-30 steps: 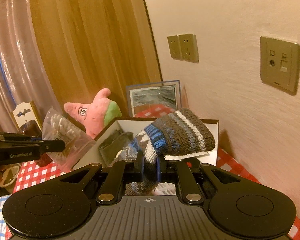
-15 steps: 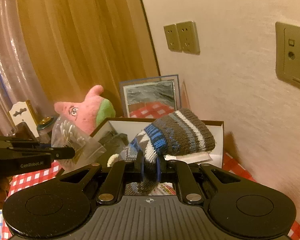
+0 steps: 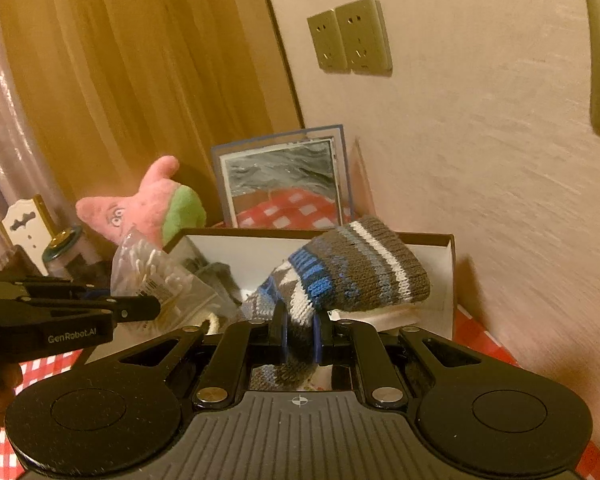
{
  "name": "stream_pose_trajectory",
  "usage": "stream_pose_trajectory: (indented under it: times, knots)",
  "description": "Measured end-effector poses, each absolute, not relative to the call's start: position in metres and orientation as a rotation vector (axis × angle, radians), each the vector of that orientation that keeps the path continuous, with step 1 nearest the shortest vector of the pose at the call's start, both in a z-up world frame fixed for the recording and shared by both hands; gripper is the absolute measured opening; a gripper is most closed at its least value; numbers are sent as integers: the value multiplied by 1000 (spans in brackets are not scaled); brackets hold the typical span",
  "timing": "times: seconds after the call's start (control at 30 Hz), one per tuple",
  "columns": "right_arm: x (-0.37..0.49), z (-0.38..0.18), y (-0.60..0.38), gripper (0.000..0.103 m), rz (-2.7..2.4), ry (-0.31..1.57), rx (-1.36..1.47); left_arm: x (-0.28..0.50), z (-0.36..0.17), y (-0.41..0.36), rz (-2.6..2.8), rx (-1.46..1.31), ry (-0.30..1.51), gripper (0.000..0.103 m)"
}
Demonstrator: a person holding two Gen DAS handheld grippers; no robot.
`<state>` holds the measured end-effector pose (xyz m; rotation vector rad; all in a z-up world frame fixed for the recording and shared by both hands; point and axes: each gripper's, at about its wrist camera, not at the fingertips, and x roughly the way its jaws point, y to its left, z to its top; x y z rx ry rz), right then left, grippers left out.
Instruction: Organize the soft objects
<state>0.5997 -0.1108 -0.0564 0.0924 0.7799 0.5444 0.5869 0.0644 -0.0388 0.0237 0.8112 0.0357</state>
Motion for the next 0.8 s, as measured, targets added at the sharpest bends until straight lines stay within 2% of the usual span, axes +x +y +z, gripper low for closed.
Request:
stream_pose_trajectory:
  times: [0.27,0.33,0.37,0.4,0.47,0.8]
  knots:
    - [628,-70,-104,12,509,800,151,606,-48,66,19,15,821,14]
    - [634,-74,-102,15,523,798,174,608,-52,68,18,12,827,14]
    - [637,-76,-99,27,535,806,169,608,-53,69,18,10,830,14]
    - [639,-78,-96,47,534,810,153,608,-55,70,19,8,833,14]
    - [640,-81,-94,65,521,796,138,609,-58,74,24,4,844,14]
    - [631,-87,-100,65,534,859,97,593,-65,96,63,-7,898,14]
